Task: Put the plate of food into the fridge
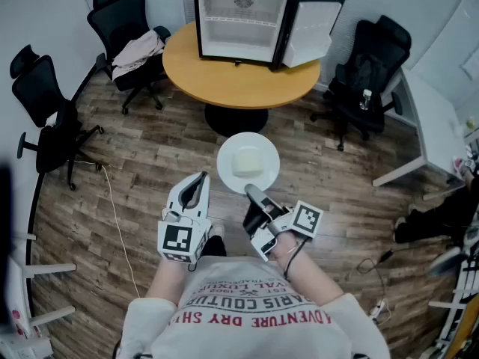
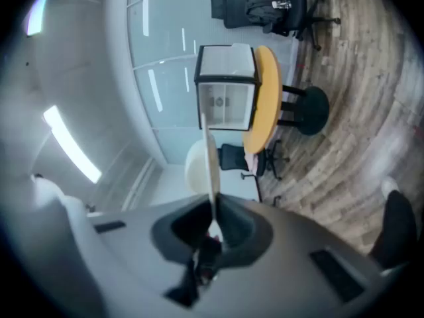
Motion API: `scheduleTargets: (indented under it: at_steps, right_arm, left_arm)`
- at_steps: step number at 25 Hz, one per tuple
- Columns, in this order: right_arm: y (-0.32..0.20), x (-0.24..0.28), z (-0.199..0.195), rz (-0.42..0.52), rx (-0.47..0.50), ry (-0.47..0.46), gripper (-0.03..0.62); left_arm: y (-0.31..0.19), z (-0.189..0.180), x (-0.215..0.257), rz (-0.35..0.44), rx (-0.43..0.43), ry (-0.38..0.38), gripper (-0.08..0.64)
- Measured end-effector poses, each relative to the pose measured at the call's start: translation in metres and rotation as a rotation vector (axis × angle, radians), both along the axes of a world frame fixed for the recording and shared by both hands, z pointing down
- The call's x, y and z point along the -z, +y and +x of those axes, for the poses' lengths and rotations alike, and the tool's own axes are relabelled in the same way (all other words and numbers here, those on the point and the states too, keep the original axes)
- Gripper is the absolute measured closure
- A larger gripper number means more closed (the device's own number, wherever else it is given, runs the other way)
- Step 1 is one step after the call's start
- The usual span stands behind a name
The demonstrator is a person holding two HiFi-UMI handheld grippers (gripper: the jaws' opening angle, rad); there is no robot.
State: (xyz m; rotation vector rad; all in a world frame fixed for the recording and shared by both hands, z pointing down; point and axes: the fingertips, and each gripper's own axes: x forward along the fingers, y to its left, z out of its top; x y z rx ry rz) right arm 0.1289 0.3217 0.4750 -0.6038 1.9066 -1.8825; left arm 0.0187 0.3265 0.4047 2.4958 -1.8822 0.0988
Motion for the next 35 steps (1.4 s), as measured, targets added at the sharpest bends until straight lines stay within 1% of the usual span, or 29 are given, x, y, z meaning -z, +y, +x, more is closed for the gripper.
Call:
scheduleTargets:
  at_steps: [7,16,23,31,35]
  right_arm:
    - [-0.005,-0.004,-0.001,-0.001,-0.009,-0.004,0.554]
    - [-0.031,-0.005,-0.008,-0.030,-0.038,0.002,0.555]
    - [-0.062,-0.009,-0.035,-0.052,-0.075,0.009,0.555]
    - [-0.110,-0.007,-0.075,-0.043,-0.118,0.007,0.555]
    - [-0.128,-0.012,-0.089,-0.057,-0.132,0.024,0.555]
  left_arm:
    - [-0.003,-0.001,-0.006,-0.004,-0.007,0.000,0.534]
    - [-0.028,-0.011,-0.012,-0.029,-0.020,0.011,0.534]
    - [-0.062,-0.040,-0.017,-0.033,-0.057,0.019,0.534]
    - [-0.112,-0.081,-0.012,-0.020,-0.102,0.015,0.534]
    - [-0.131,-0.098,-0.013,-0.026,-0.103,0.018,0.534]
